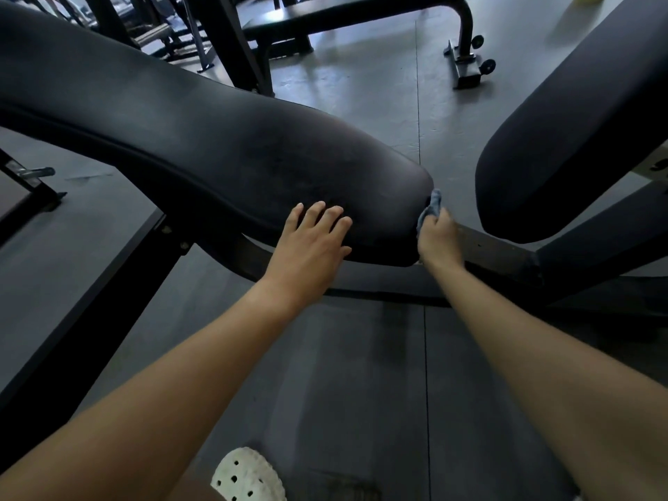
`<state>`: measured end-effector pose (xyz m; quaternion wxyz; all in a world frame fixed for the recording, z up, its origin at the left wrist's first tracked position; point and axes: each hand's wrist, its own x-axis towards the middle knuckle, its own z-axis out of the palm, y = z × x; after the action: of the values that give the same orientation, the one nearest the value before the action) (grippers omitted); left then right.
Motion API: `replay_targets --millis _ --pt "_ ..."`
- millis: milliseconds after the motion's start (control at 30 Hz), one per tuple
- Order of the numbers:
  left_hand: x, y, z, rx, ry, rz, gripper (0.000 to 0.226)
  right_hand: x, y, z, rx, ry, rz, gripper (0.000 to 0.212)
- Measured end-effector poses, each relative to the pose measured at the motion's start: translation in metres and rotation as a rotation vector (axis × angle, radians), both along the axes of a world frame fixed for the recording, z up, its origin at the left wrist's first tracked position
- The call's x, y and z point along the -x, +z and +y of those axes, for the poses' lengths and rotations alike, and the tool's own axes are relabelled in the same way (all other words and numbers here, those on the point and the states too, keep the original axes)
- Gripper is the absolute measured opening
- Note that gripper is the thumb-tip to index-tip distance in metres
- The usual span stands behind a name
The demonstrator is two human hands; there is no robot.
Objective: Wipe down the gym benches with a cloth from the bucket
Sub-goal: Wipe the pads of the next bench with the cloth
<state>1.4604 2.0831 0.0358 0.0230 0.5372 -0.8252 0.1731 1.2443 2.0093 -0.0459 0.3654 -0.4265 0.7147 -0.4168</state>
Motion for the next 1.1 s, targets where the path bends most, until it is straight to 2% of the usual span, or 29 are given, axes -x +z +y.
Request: replay_targets --millis 167,267,333,567,667,733,833,900,1100 --pt "0.000 -0.007 -0.002 0.047 -0.020 -0.057 0.045 -0.039 -0.009 0.048 0.161 -0.103 0.037 0.051" --pt "0.000 -0.010 -0.001 0.070 -0.037 -0.080 0.045 -0.045 -0.013 0.061 0.202 -0.046 0.135 0.053" --pt "-0.001 -0.010 -0.001 0.079 -0.041 -0.087 0.045 -0.038 -0.013 0.052 0.213 -0.012 0.126 0.054" --pt "0.000 -0.012 -0.002 0.086 -0.026 -0.079 0.044 0.008 -0.001 -0.005 -0.022 0.075 0.038 0.045" --pt "-0.002 -0.012 -0.005 0.092 -0.028 -0.088 0.044 -0.009 0.001 0.011 0.014 0.024 0.058 0.047" --pt "-0.002 -0.013 -0.005 0.105 -0.029 -0.100 0.043 -0.026 -0.003 0.031 0.095 0.043 0.181 0.053" --pt "-0.001 -0.014 -0.005 0.113 -0.034 -0.122 0.042 -0.043 -0.008 0.061 0.243 0.147 0.575 0.060" --pt "-0.001 -0.012 -0.004 0.109 -0.038 -0.128 0.043 -0.050 -0.009 0.074 0.344 0.232 0.757 0.064" --pt "0.001 -0.002 -0.002 0.079 -0.037 -0.104 0.044 -0.049 0.001 0.065 0.581 0.531 0.853 0.064"
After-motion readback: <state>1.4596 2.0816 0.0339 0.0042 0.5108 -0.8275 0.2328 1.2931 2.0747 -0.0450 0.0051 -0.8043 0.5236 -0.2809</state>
